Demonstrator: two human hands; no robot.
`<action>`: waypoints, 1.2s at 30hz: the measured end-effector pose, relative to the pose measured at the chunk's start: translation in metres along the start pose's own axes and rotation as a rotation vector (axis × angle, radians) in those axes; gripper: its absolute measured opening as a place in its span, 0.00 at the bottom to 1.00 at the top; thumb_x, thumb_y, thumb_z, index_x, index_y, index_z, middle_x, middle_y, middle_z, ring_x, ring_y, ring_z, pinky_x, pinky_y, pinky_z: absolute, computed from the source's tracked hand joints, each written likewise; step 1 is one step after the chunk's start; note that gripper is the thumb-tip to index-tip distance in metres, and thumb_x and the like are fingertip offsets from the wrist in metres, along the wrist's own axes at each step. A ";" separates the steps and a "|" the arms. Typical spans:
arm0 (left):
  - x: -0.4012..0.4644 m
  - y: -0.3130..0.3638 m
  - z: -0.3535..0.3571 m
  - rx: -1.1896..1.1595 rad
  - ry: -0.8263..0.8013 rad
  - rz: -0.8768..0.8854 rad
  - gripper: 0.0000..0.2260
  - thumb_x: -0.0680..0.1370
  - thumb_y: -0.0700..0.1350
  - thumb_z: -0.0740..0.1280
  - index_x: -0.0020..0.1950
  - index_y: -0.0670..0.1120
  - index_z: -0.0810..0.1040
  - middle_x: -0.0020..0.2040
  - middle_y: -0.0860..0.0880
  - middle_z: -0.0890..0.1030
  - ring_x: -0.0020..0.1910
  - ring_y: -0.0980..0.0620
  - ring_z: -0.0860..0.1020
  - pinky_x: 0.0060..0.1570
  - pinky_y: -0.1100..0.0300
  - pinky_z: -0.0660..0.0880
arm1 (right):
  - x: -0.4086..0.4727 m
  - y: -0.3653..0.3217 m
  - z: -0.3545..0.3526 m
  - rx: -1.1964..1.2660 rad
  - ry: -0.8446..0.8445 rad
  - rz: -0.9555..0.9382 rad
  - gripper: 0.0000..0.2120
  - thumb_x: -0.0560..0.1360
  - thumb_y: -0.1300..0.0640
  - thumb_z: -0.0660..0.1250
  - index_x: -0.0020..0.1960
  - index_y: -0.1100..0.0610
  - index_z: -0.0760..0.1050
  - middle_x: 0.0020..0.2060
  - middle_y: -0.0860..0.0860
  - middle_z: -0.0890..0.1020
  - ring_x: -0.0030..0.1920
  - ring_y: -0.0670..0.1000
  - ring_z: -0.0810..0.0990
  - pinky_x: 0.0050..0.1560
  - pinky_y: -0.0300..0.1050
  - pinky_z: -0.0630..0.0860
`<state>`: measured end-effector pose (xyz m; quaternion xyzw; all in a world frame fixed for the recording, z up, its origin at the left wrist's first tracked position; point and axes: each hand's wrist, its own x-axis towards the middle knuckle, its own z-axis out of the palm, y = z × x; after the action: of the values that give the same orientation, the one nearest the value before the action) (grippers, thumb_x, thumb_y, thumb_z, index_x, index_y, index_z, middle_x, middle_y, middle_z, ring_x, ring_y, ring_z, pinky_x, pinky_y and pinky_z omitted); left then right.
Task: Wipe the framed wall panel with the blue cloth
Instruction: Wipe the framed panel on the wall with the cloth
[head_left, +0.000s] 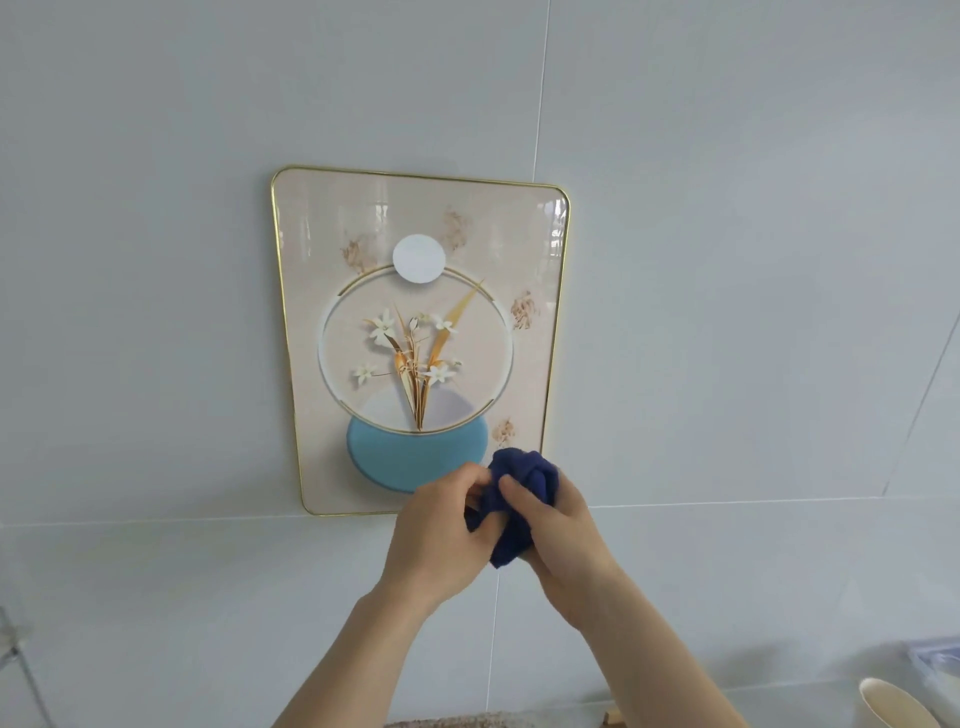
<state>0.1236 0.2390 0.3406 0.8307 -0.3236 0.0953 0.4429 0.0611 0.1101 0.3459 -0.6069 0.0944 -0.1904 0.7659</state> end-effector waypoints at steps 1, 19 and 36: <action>0.002 -0.004 -0.002 0.035 0.014 0.051 0.11 0.75 0.46 0.69 0.56 0.57 0.78 0.51 0.60 0.84 0.52 0.57 0.81 0.56 0.57 0.79 | 0.004 0.001 -0.004 -0.057 0.078 -0.050 0.09 0.83 0.64 0.66 0.61 0.56 0.77 0.54 0.61 0.86 0.48 0.60 0.87 0.39 0.50 0.81; 0.089 -0.059 0.003 0.524 0.338 0.533 0.27 0.83 0.44 0.51 0.83 0.45 0.59 0.84 0.48 0.59 0.84 0.50 0.54 0.83 0.48 0.51 | 0.097 0.049 -0.019 -1.455 0.245 -1.003 0.34 0.81 0.38 0.62 0.80 0.57 0.66 0.83 0.60 0.60 0.84 0.64 0.52 0.83 0.68 0.49; 0.106 -0.076 0.019 0.602 0.447 0.572 0.28 0.82 0.45 0.52 0.83 0.45 0.57 0.84 0.50 0.57 0.84 0.51 0.53 0.83 0.48 0.48 | 0.125 0.043 -0.038 -1.346 0.403 -1.316 0.20 0.78 0.69 0.72 0.67 0.53 0.83 0.72 0.57 0.77 0.74 0.65 0.73 0.73 0.65 0.71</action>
<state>0.2505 0.2067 0.3252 0.7588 -0.3941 0.4796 0.1972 0.1682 0.0333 0.3060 -0.8065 -0.0455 -0.5885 -0.0337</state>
